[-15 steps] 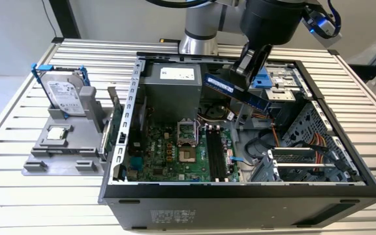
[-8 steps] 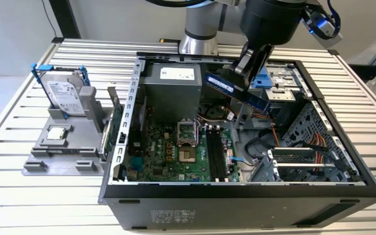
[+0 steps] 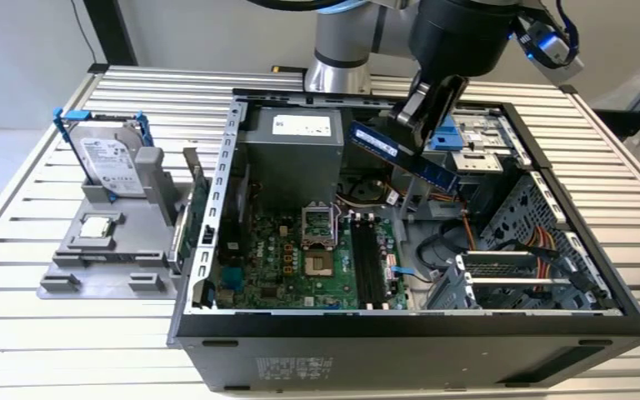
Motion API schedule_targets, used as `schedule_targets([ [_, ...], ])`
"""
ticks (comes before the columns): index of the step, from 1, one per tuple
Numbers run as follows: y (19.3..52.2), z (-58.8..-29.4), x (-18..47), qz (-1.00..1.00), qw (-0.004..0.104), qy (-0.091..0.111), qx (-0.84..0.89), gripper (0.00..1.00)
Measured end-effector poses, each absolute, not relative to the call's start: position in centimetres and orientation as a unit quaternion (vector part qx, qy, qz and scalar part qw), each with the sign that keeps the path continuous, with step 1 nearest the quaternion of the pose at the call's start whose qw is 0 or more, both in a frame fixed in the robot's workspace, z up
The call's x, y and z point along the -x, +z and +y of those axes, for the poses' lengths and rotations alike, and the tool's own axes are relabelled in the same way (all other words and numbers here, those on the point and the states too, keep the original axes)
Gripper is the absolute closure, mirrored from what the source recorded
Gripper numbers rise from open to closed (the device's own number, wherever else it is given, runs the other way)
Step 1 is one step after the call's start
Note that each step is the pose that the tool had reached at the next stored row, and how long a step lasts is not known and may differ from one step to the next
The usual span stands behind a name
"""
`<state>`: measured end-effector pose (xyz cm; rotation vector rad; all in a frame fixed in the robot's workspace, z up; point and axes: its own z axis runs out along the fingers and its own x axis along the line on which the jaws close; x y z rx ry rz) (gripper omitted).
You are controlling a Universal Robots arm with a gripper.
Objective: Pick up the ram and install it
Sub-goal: 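Insert the ram into the slot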
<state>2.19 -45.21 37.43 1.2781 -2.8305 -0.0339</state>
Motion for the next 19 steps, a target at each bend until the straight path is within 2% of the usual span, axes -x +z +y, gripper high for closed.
schedule_targets([
  [19,37.44,-45.22,-2.19,-0.926,0.017,-0.012,-0.376,1.0],
])
